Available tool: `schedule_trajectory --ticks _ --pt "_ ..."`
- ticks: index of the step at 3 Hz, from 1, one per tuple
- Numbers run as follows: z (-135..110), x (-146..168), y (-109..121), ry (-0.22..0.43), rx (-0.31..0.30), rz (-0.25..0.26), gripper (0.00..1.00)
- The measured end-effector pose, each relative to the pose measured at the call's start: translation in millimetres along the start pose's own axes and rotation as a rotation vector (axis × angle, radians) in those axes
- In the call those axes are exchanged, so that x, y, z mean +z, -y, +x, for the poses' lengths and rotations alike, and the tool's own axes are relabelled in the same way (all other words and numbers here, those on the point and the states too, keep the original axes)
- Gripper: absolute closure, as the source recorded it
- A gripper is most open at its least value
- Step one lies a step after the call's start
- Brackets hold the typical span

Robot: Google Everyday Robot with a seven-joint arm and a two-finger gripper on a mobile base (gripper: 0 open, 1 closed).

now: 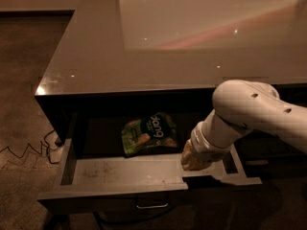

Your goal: Open top drawer

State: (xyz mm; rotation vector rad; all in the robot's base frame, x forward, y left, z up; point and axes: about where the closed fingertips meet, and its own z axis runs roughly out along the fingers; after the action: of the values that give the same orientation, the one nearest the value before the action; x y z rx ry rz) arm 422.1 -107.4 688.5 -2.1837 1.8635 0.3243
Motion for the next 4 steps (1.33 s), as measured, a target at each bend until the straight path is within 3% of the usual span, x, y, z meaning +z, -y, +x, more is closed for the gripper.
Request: schedule_trajectory --ticks 1,3,4 --pt "-4 10 7 -0.021 -0.01 -0.011 1.0" --pt "38 47 31 -0.009 0.107 -0.082 1.0" --pt "56 47 27 -0.038 0.161 -0.107 1.0"
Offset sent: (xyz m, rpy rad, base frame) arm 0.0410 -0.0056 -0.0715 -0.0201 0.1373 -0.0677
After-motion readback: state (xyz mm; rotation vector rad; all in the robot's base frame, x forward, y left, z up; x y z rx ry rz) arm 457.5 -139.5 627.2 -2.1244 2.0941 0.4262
